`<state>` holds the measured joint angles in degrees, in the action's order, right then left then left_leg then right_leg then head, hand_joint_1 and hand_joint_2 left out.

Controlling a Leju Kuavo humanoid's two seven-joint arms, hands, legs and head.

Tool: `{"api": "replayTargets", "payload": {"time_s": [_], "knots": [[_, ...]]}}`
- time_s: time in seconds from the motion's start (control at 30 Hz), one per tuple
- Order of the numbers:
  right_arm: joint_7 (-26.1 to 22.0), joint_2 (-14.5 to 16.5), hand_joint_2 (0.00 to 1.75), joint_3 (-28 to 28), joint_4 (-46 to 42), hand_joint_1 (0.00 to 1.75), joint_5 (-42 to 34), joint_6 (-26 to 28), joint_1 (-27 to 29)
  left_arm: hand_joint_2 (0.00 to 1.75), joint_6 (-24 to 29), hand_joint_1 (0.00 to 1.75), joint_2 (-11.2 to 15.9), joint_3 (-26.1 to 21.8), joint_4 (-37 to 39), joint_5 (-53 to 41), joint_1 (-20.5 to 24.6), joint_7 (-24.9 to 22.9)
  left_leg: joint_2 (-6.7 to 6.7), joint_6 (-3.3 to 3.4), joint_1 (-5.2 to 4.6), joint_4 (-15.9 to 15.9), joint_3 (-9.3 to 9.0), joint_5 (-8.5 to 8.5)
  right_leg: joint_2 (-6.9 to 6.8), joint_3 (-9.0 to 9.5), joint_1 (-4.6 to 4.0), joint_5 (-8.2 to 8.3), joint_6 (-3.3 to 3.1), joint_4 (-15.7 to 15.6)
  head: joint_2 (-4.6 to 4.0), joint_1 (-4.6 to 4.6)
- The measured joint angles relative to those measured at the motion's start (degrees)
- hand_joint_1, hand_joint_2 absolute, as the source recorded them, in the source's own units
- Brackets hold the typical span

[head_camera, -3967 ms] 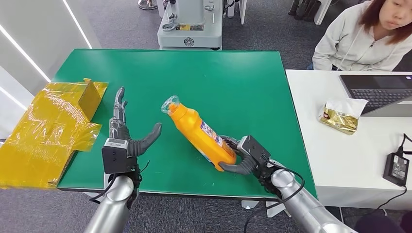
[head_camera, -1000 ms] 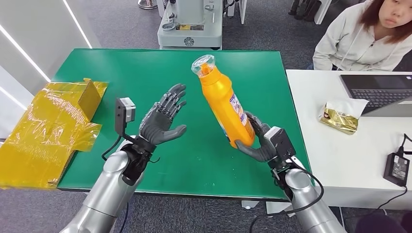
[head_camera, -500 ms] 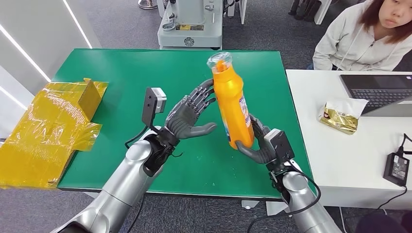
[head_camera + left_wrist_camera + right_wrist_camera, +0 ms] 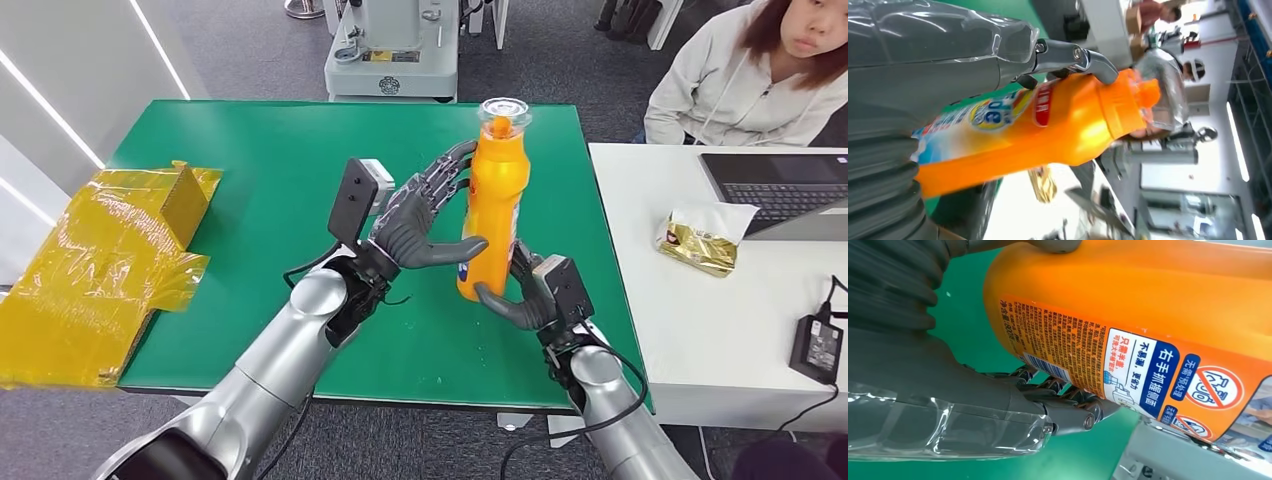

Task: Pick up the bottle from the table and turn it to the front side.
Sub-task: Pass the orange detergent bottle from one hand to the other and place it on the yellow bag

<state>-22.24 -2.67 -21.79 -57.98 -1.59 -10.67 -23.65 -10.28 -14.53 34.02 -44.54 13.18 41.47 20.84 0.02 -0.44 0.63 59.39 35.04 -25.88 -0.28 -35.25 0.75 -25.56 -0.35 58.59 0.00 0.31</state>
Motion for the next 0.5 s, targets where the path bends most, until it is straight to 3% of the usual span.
{"api": "replayTargets", "payload": {"time_s": [0.1,0.27,0.5], "knots": [[0.8,0.0,1.75,0.1,-0.3,1.75,0.4,0.0,0.7,1.75,2.9,0.0,0.2,1.4,2.2,-4.9,1.1,1.2,0.0,0.0,0.0,0.0,0.0,0.0,0.0,0.01,0.0,0.0,0.0,0.0,0.0,0.01],[1.5,0.0,1.75,0.7,-0.3,1.75,0.5,-0.2,1.4,1.75,2.8,0.0,0.8,2.7,6.9,-8.3,2.7,1.0,0.01,0.0,0.0,0.0,0.0,0.0,0.0,0.01,0.0,0.01,0.0,0.0,0.0,0.01],[1.0,-0.2,1.75,1.0,0.4,1.75,1.0,-0.7,1.8,1.75,-4.1,0.0,2.7,2.7,13.6,-5.0,3.9,-3.8,0.01,0.0,0.0,0.0,0.0,0.0,0.01,0.0,0.0,0.0,0.0,0.0,0.0,0.0]]}}
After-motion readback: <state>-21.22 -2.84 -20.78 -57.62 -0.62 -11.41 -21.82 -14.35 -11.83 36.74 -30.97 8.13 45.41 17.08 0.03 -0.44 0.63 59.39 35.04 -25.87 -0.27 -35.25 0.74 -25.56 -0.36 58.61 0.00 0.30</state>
